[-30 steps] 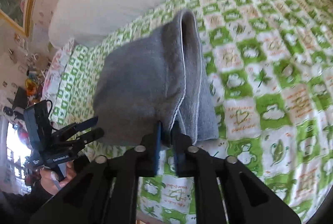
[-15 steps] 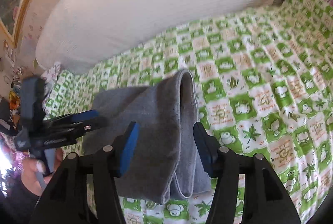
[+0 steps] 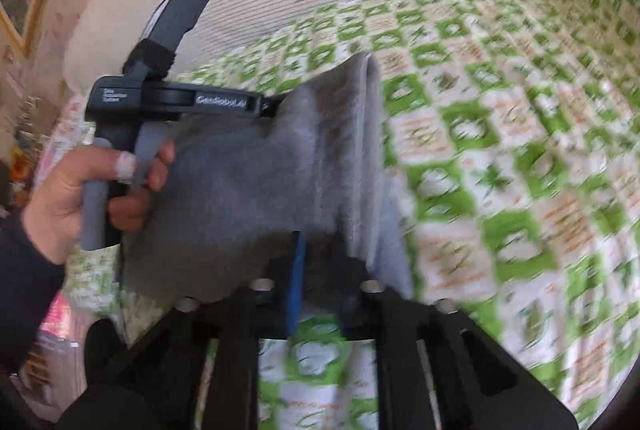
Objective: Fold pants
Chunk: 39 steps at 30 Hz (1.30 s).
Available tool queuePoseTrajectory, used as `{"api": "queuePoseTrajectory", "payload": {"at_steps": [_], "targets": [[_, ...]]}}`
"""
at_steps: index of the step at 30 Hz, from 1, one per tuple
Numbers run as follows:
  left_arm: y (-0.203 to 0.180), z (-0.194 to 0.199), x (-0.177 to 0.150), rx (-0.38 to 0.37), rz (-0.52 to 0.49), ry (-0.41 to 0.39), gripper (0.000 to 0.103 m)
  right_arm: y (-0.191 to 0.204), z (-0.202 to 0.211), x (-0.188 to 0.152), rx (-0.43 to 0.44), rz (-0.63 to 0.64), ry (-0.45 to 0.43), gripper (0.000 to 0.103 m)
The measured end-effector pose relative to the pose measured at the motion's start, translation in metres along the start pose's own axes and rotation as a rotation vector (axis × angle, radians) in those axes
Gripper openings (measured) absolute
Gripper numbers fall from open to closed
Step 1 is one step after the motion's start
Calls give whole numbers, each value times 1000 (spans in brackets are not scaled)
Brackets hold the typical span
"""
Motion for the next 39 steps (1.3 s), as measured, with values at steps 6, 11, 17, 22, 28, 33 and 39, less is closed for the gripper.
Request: {"api": "queuePoseTrajectory", "payload": {"at_steps": [6,11,17,22,28,33,39], "targets": [[30,62,-25,-72,113,-104,70,-11,27,4,112,-133,-66,25],[71,93,-68,-66,248,-148,73,-26,37,8,100,-190,-91,63],[115,69,-136,-76,451,-59,74,-25,15,17,102,-203,-65,72],[130,45,-184,-92,578,-8,89,-29,-17,13,31,-189,21,72],[132,53,-210,-240,697,-19,89,-30,-13,16,80,-203,-4,73],[123,49,-227,-326,741,-10,89,-35,-30,21,180,-261,36,78],[92,50,-220,-414,701,-33,85,-36,-38,16,237,-289,41,80]]}}
Point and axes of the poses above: each gripper's, at about its wrist camera, not at the fingertips, and z roughly against the way its jaws point, y to its left, x to its top, the point moved 2 cm from there along -z, roughly the way its jaws point, and after that the axes turned 4 degrees about x, right-handed, at the moved point
